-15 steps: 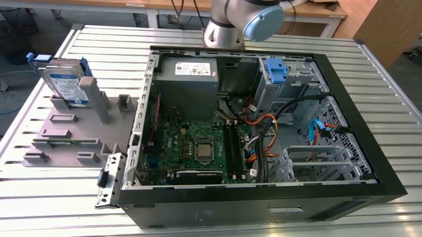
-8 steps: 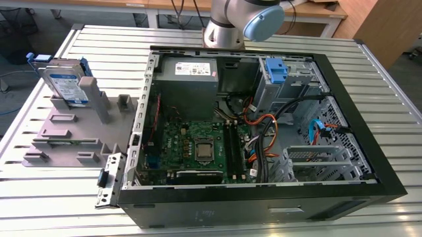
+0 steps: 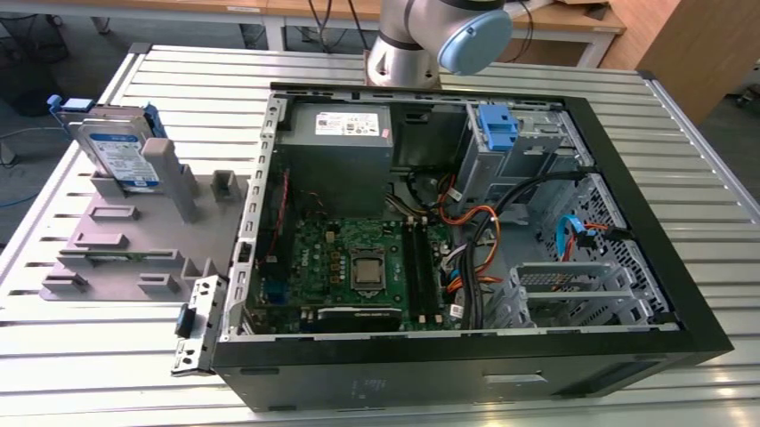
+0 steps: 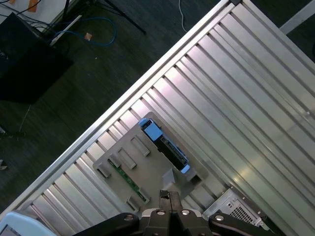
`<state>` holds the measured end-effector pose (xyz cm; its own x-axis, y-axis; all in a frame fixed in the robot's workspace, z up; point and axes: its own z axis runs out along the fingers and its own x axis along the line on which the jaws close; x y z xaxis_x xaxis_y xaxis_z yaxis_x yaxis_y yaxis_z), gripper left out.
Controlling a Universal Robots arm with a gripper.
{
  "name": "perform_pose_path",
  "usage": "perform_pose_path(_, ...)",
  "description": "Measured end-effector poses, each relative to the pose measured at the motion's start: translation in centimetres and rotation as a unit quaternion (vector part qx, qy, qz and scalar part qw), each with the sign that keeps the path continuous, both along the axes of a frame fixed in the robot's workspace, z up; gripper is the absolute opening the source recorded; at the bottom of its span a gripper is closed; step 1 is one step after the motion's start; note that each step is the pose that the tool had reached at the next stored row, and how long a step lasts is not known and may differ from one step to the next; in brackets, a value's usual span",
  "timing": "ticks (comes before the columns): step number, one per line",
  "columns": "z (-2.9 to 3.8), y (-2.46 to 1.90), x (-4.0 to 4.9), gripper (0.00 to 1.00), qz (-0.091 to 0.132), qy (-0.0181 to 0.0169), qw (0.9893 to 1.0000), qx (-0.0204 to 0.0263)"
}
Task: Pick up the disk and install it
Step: 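Pick up the disk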
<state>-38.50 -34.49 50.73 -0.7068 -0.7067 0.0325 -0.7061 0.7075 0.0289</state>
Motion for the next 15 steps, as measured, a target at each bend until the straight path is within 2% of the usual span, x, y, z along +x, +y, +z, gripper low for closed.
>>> perform_pose_path(9,-0.14,0.0,0.0,0.11,0.001,0.0,1.0,0.0001)
perform_pose_path(15,-0.87,0.0,0.0,0.11,0.028,0.0,0.9996,0.0)
